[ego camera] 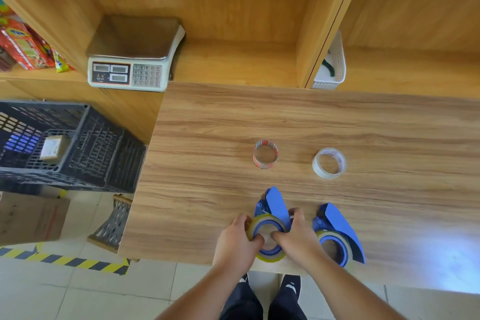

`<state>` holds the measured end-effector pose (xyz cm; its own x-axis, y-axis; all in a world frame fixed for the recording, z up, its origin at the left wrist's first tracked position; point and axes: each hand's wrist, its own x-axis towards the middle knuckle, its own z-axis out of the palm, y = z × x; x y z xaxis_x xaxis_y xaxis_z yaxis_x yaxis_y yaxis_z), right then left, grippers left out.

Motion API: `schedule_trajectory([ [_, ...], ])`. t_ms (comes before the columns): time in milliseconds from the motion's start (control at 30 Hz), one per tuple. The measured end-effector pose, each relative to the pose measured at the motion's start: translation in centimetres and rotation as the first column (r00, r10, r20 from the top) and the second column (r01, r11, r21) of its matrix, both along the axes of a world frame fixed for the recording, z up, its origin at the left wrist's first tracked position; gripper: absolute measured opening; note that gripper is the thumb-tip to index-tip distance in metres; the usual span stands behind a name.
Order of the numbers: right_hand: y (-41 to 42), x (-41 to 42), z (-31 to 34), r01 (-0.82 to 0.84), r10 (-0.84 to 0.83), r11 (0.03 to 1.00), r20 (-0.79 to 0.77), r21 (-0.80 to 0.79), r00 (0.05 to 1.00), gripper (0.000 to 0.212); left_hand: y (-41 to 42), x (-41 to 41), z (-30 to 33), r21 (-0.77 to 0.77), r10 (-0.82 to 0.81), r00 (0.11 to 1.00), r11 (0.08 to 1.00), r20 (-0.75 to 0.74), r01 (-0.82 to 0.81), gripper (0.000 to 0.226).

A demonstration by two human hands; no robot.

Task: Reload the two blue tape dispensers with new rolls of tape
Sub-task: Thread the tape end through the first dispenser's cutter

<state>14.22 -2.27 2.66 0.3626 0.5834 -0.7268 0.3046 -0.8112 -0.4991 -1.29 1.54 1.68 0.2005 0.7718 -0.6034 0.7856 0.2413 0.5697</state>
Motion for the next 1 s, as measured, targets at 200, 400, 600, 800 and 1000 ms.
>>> schedule_trajectory([
  [200,0.4,2.2,3.9,0.089,-0.075,0.986,-0.107,0.139,0.991,0.038,0.7,1.3,5.1,0.135,-0.031,0.996,0.991,0.079,0.020,0.035],
  [400,0.3,4.5,8.3,0.223,-0.170,0.917,-0.184,0.329,0.968,0.041,0.7,3.1,10.3,0.249,-0.044,0.979,0.968,0.200,-0.007,0.038],
  [600,-0.6,6.1,13.0,0.300,-0.193,0.824,-0.260,0.480,0.946,0.039,-0.4,4.4,14.6,0.278,0.019,0.932,0.952,0.362,-0.127,0.034],
  [800,-1.8,7.4,14.9,0.459,-0.254,0.714,-0.416,0.529,0.873,0.025,-3.7,6.5,18.1,0.256,0.125,0.845,0.921,0.520,-0.293,0.026],
  [1000,-3.9,9.6,15.7,0.446,-0.140,0.789,-0.584,0.423,0.800,0.037,-3.4,5.7,19.1,0.424,-0.103,0.866,0.896,0.489,-0.133,0.019],
])
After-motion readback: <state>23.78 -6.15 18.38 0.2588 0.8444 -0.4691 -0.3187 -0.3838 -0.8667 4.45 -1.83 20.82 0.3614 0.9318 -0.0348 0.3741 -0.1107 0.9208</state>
